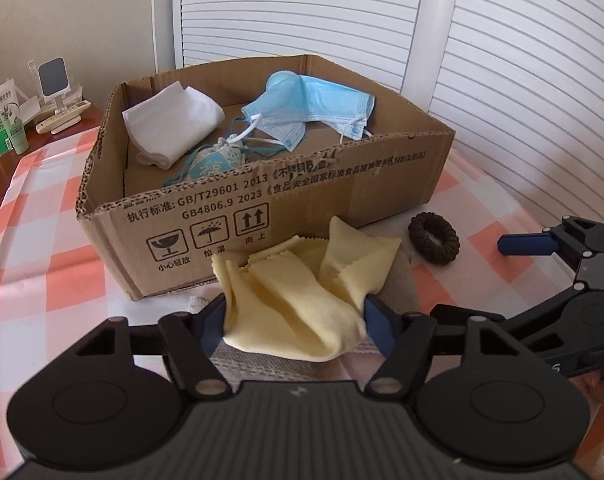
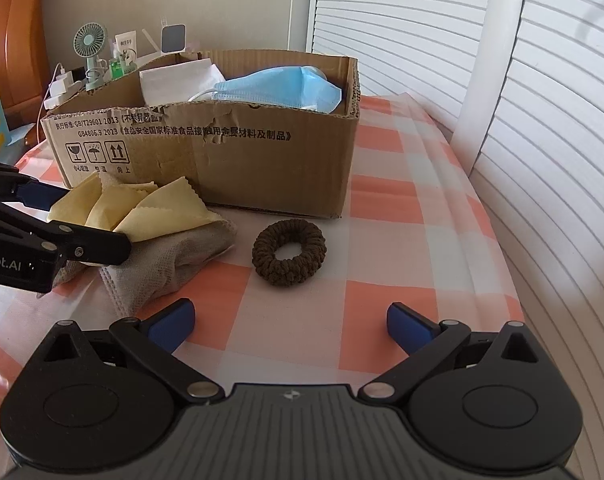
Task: Organize soft objects
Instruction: 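Lift the yellow cloth with the left tool while the right tool grasps the grey cloth pouch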
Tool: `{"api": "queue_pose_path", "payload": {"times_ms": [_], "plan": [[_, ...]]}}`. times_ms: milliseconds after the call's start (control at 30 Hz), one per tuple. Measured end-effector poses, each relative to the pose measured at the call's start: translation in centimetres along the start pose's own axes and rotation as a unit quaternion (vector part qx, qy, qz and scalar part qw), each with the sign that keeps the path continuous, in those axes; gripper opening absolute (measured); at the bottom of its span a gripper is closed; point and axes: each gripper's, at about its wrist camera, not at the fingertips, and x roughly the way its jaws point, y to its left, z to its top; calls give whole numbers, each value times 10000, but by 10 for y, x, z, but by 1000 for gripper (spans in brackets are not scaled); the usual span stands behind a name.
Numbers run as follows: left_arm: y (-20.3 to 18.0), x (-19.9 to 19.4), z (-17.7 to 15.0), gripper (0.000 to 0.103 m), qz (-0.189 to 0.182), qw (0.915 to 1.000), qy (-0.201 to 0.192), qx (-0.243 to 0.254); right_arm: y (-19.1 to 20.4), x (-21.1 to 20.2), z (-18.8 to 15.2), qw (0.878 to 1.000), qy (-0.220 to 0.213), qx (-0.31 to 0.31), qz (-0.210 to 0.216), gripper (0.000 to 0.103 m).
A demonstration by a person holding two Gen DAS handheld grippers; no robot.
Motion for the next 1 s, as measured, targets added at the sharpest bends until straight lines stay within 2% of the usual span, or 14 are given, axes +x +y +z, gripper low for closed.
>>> {"api": "queue_pose_path", "payload": {"times_ms": [33, 167, 233, 367, 467, 533, 567, 833, 1000], "plan": [[0, 0, 0, 61, -12, 10000, -10, -12, 0, 0, 0, 10000, -6, 1, -1, 103], [0, -2, 2, 38, 34, 10000, -62, 5, 0, -1, -1, 10000, -11, 4, -4, 103], [-1, -3, 3, 35, 36, 9999, -91, 26, 0, -1, -1, 10000, -15, 4, -3, 103], [-2, -1, 5, 36, 63, 9999, -116, 71, 0, -1, -1, 10000, -11, 2, -2, 103], [-5, 5, 5, 35, 195, 9996, -65, 195, 0, 0, -1, 10000, -7, -1, 2, 103], [-6, 8, 7, 24, 189, 9995, -62, 240, 1, -1, -1, 10000, 5, -11, 4, 103], [-5, 7, 7, 14, 177, 9996, -86, 186, 1, -1, -1, 10000, 11, -15, 5, 103], [1, -8, 8, 13, 123, 9997, -206, -18, 6, -6, 1, 9999, 122, -47, 27, 103], [8, -22, 7, 13, 165, 9993, -302, -129, 11, -19, 5, 9996, 6, -77, 268, 103]]}}
